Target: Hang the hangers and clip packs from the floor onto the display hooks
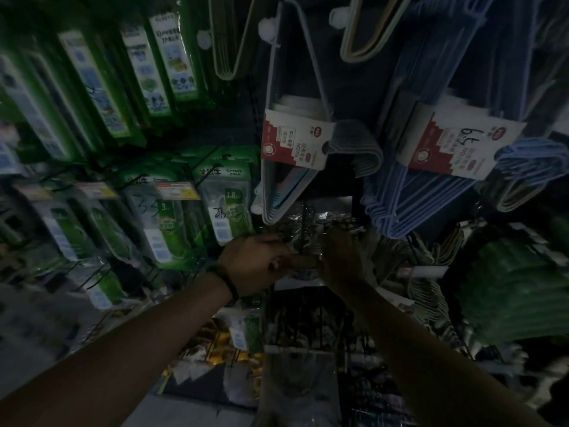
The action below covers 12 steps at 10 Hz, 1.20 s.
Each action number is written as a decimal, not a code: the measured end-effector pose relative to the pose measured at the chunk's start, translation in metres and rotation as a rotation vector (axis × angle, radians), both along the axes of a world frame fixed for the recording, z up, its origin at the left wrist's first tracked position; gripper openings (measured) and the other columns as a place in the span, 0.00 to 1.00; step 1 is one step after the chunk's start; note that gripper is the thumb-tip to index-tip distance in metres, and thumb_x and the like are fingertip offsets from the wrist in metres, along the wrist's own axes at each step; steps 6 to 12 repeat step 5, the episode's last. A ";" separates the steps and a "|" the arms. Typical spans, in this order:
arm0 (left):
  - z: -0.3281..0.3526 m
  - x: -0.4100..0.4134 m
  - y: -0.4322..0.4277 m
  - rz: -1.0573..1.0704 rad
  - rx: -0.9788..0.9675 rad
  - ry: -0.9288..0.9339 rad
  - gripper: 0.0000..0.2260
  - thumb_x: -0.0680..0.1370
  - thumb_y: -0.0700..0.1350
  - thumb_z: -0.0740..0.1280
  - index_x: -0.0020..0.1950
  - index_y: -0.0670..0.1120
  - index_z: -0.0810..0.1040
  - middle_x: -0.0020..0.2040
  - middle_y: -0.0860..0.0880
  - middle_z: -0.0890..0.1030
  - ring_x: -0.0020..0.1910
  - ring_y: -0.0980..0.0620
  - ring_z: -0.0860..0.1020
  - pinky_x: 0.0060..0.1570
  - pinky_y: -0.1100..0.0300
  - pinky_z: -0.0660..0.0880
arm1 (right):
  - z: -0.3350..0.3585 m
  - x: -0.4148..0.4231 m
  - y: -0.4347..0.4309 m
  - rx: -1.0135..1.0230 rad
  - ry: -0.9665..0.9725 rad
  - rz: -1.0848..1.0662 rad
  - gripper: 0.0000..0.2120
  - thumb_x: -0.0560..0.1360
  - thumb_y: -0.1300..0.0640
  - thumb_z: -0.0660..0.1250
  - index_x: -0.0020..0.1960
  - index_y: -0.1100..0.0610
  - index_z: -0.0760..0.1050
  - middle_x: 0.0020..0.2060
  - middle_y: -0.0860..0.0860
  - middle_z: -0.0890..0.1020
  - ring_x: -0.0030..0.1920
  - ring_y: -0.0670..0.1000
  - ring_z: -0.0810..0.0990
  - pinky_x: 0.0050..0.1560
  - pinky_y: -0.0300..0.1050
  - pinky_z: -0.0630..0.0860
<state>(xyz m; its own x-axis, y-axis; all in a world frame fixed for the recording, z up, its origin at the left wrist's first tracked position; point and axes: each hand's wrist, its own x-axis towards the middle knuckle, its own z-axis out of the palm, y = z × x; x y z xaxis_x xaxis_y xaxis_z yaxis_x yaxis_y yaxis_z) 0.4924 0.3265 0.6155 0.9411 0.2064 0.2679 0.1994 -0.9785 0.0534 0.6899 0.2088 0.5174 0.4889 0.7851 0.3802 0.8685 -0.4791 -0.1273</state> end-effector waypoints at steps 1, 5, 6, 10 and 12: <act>0.008 -0.012 -0.009 0.036 -0.040 0.072 0.12 0.80 0.62 0.63 0.57 0.60 0.82 0.56 0.56 0.82 0.52 0.49 0.81 0.47 0.52 0.81 | 0.029 -0.026 -0.029 -0.022 0.037 0.002 0.22 0.78 0.48 0.62 0.67 0.56 0.78 0.65 0.58 0.78 0.66 0.63 0.76 0.64 0.59 0.74; 0.037 -0.133 -0.038 -0.016 -0.342 0.109 0.09 0.81 0.57 0.68 0.53 0.55 0.86 0.45 0.57 0.83 0.42 0.59 0.79 0.51 0.54 0.80 | 0.124 -0.181 -0.152 -0.155 0.267 -0.152 0.14 0.80 0.53 0.65 0.63 0.55 0.78 0.60 0.56 0.81 0.56 0.60 0.82 0.50 0.48 0.80; 0.037 -0.133 -0.038 -0.016 -0.342 0.109 0.09 0.81 0.57 0.68 0.53 0.55 0.86 0.45 0.57 0.83 0.42 0.59 0.79 0.51 0.54 0.80 | 0.124 -0.181 -0.152 -0.155 0.267 -0.152 0.14 0.80 0.53 0.65 0.63 0.55 0.78 0.60 0.56 0.81 0.56 0.60 0.82 0.50 0.48 0.80; 0.037 -0.133 -0.038 -0.016 -0.342 0.109 0.09 0.81 0.57 0.68 0.53 0.55 0.86 0.45 0.57 0.83 0.42 0.59 0.79 0.51 0.54 0.80 | 0.124 -0.181 -0.152 -0.155 0.267 -0.152 0.14 0.80 0.53 0.65 0.63 0.55 0.78 0.60 0.56 0.81 0.56 0.60 0.82 0.50 0.48 0.80; 0.037 -0.133 -0.038 -0.016 -0.342 0.109 0.09 0.81 0.57 0.68 0.53 0.55 0.86 0.45 0.57 0.83 0.42 0.59 0.79 0.51 0.54 0.80 | 0.124 -0.181 -0.152 -0.155 0.267 -0.152 0.14 0.80 0.53 0.65 0.63 0.55 0.78 0.60 0.56 0.81 0.56 0.60 0.82 0.50 0.48 0.80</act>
